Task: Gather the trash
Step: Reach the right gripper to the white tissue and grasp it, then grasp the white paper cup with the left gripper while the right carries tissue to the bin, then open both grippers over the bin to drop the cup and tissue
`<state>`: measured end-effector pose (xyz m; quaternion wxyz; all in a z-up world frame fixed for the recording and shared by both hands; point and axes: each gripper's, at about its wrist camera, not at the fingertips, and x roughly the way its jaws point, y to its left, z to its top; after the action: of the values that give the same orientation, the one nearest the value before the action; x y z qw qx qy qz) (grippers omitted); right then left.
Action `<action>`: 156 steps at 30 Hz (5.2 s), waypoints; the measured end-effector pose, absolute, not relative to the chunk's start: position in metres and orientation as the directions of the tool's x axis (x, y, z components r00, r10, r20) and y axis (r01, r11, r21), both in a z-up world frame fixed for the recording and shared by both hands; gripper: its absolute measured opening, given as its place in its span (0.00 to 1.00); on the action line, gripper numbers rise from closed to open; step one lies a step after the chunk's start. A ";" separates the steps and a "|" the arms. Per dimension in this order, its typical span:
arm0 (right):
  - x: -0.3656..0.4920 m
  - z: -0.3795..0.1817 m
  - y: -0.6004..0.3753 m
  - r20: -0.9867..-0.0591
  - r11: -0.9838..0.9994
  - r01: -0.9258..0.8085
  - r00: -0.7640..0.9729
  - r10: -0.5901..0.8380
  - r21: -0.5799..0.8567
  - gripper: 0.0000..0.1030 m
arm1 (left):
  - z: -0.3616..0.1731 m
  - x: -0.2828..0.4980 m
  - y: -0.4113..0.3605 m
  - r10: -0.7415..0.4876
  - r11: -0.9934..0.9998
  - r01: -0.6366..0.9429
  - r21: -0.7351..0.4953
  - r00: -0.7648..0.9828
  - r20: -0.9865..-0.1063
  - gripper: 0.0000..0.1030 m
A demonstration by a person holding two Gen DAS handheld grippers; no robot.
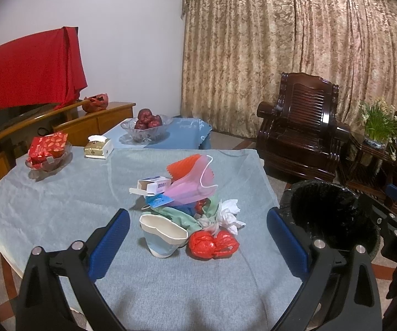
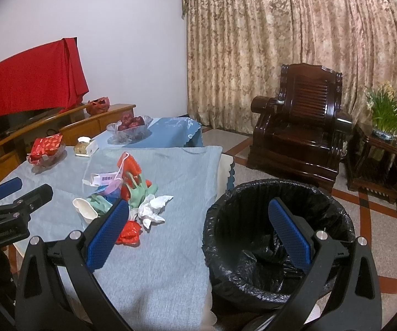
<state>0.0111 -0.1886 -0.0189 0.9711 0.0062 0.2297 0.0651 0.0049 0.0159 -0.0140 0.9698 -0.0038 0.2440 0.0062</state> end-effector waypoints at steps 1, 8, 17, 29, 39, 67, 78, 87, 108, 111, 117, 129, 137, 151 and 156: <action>0.012 -0.020 -0.188 -0.447 0.991 -0.126 0.885 0.132 0.044 0.95 | -0.015 0.005 0.016 0.011 1.000 -0.015 -0.005 0.880 -0.475 0.94; 0.032 -0.027 -0.172 -0.455 0.986 -0.161 0.876 0.161 0.039 0.95 | -0.025 0.013 0.027 0.030 0.999 -0.034 0.001 0.887 -0.461 0.94; 0.080 -0.051 -0.133 -0.488 0.971 -0.238 0.846 0.214 0.014 0.95 | -0.057 0.030 0.062 0.099 0.995 -0.096 0.030 0.887 -0.450 0.94; 0.153 -0.114 -0.095 -0.612 0.965 -0.262 0.761 0.218 0.018 0.94 | -0.101 0.071 0.091 0.103 0.992 -0.127 -0.007 0.836 -0.539 0.94; 0.188 -0.150 -0.080 -0.706 0.944 -0.327 0.657 0.266 0.051 0.72 | -0.122 0.086 0.085 0.061 0.996 -0.084 -0.012 0.804 -0.591 0.94; 0.185 -0.154 -0.096 -0.736 0.917 -0.387 0.592 0.328 0.098 0.10 | -0.143 0.117 0.057 0.156 0.984 -0.173 0.033 0.768 -0.621 0.94; 0.173 -0.143 -0.094 -0.720 0.913 -0.397 0.606 0.339 0.096 0.10 | -0.142 0.114 0.073 0.091 0.987 -0.154 -0.044 0.767 -0.635 0.47; 0.154 -0.125 -0.097 -0.690 0.914 -0.395 0.636 0.345 0.093 0.10 | -0.135 0.099 0.086 0.079 0.988 -0.146 -0.053 0.766 -0.638 0.23; 0.098 -0.064 -0.213 -0.568 0.980 -0.186 0.801 0.191 0.067 0.10 | -0.066 0.098 -0.028 -0.229 0.973 0.210 -0.096 0.822 -0.522 0.22; 0.093 -0.068 -0.244 -0.575 0.991 -0.117 0.808 0.131 0.062 0.10 | -0.066 0.109 -0.060 -0.291 0.955 0.279 -0.102 0.804 -0.518 0.22; 0.088 -0.083 -0.297 -0.603 0.999 0.001 0.797 0.029 0.049 0.10 | -0.070 0.129 -0.122 -0.397 0.910 0.397 -0.118 0.755 -0.522 0.22; 0.088 -0.118 -0.349 -0.659 0.990 0.137 0.749 -0.074 0.045 0.38 | -0.084 0.153 -0.202 -0.514 0.840 0.514 -0.173 0.651 -0.559 0.61; 0.081 -0.112 -0.351 -0.611 0.982 0.184 0.783 -0.119 0.044 0.87 | -0.085 0.153 -0.178 -0.480 0.864 0.473 -0.170 0.675 -0.559 0.76; 0.106 -0.092 -0.236 -0.560 0.990 -0.103 0.817 0.138 0.094 0.88 | -0.083 0.120 -0.006 -0.169 0.984 0.177 -0.038 0.823 -0.543 0.81; 0.114 -0.094 -0.175 -0.562 0.970 -0.223 0.792 0.240 0.101 0.88 | -0.094 0.105 0.046 -0.063 0.998 0.067 -0.014 0.829 -0.555 0.81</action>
<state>0.1137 -0.1751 -0.0938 0.9464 0.0146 0.2986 0.1224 0.1047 0.0465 -0.0937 0.9564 0.0033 0.2901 -0.0341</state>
